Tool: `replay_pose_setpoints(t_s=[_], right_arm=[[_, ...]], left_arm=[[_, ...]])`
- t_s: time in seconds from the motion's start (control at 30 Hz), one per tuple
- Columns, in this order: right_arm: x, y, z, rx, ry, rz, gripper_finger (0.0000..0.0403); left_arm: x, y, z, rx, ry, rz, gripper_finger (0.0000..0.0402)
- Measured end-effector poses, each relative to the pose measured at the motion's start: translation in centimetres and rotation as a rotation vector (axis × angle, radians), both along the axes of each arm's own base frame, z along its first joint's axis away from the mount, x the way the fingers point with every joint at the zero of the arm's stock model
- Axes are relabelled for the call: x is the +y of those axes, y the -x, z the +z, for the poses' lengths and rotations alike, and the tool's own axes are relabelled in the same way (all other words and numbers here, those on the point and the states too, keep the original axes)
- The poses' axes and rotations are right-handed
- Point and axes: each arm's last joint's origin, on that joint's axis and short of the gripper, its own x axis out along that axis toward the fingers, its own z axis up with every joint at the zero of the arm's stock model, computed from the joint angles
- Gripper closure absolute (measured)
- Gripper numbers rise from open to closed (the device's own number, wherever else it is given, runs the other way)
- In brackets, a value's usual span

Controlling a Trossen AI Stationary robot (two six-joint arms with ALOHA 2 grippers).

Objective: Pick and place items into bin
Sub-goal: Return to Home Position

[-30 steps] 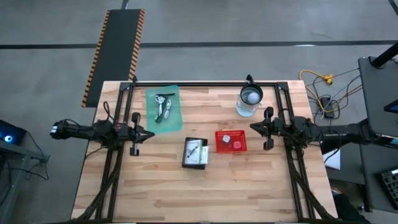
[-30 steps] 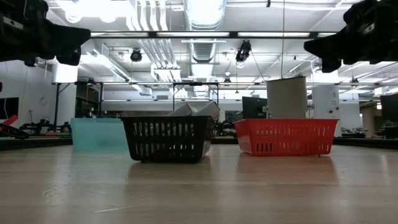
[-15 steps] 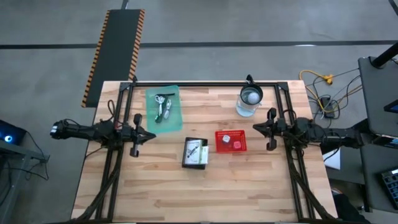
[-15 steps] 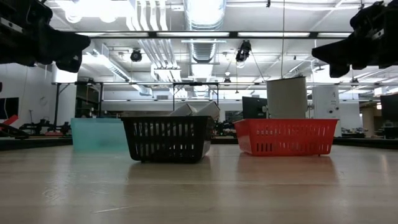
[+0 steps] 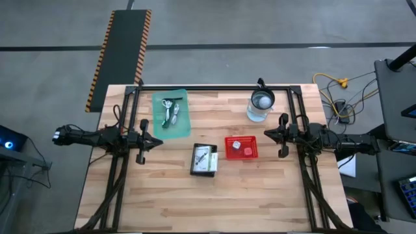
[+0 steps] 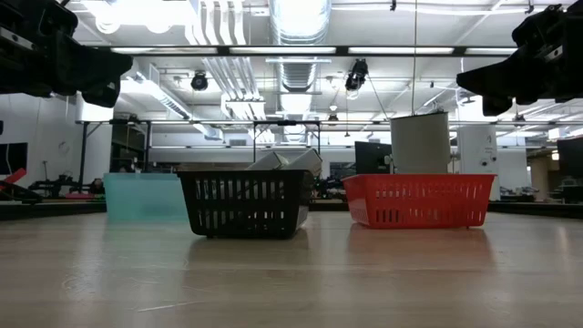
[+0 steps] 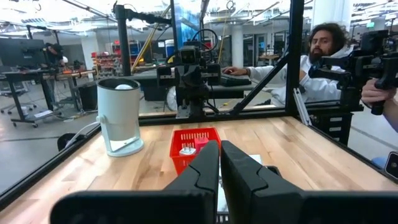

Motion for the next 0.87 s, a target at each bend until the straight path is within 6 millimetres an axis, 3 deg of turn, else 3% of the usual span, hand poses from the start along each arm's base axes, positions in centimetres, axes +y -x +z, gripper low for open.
replay_pose_setpoints(t_s=[0.87], right_arm=[[0.0,-0.09,-0.1,0.013,0.001,0.0,0.0394]], left_arm=[[-0.02,-0.14,-0.18,0.021,-0.007,0.002,0.0402]])
